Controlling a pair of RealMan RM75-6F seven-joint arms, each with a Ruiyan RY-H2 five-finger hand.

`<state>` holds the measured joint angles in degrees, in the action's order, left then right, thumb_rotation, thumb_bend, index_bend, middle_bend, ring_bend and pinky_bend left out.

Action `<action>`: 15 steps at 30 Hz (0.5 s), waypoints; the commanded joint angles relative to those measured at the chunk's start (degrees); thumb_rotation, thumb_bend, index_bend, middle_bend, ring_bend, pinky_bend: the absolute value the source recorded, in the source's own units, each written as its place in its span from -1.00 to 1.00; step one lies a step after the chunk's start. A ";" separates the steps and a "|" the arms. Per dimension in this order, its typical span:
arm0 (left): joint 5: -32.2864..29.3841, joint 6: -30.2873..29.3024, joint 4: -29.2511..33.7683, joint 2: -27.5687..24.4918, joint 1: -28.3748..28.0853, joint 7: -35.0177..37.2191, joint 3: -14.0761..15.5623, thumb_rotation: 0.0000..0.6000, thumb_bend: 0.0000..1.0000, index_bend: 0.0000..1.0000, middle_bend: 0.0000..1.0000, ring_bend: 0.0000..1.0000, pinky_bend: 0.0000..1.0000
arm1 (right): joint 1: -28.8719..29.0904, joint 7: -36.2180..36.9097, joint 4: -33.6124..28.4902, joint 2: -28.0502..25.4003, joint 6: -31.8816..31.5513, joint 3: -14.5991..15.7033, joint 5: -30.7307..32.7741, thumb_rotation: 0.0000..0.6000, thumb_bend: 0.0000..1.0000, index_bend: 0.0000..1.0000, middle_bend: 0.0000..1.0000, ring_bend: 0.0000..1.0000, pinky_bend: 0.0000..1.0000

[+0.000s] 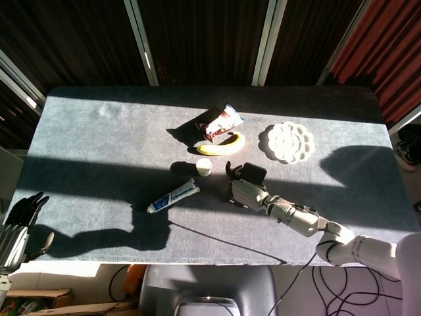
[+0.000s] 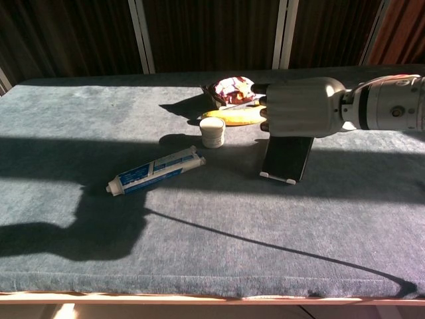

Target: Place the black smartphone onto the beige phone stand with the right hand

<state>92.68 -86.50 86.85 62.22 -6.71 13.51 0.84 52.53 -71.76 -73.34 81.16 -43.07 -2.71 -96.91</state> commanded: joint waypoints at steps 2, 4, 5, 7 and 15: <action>-0.06 0.09 -0.04 0.05 -0.04 -0.04 -0.04 1.00 -0.22 -1.00 -1.00 -1.00 -0.99 | -0.19 -0.25 0.10 0.03 -0.08 -0.02 0.47 1.00 -0.48 0.24 0.24 -0.15 -0.38; -0.07 0.25 -0.02 0.06 -0.11 -0.08 -0.02 1.00 -0.22 -1.00 -1.00 -1.00 -0.99 | -0.31 -0.59 0.19 0.09 -0.05 -0.05 0.86 1.00 -0.49 0.21 0.22 -0.16 -0.38; -0.05 0.32 -0.02 0.06 -0.15 -0.13 0.00 1.00 -0.22 -1.00 -1.00 -1.00 -0.99 | -0.34 -0.73 0.22 0.15 -0.02 -0.07 1.04 1.00 -0.49 0.20 0.21 -0.17 -0.38; 0.05 0.32 0.03 0.06 -0.15 -0.20 0.06 1.00 -0.22 -1.00 -1.00 -1.00 -0.99 | -0.40 -1.05 0.33 0.34 0.07 -0.10 1.44 1.00 -0.50 0.16 0.20 -0.18 -0.38; -0.03 0.46 0.02 -0.02 -0.18 -0.06 0.07 1.00 -0.22 -1.00 -1.00 -1.00 -0.99 | -0.73 -2.71 0.08 0.78 0.34 -0.51 3.53 1.00 -0.50 -0.15 0.14 -0.23 -0.40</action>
<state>92.64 -86.06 86.87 62.21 -6.89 13.45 0.90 51.86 -74.36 -73.21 81.90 -42.76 -3.15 -93.49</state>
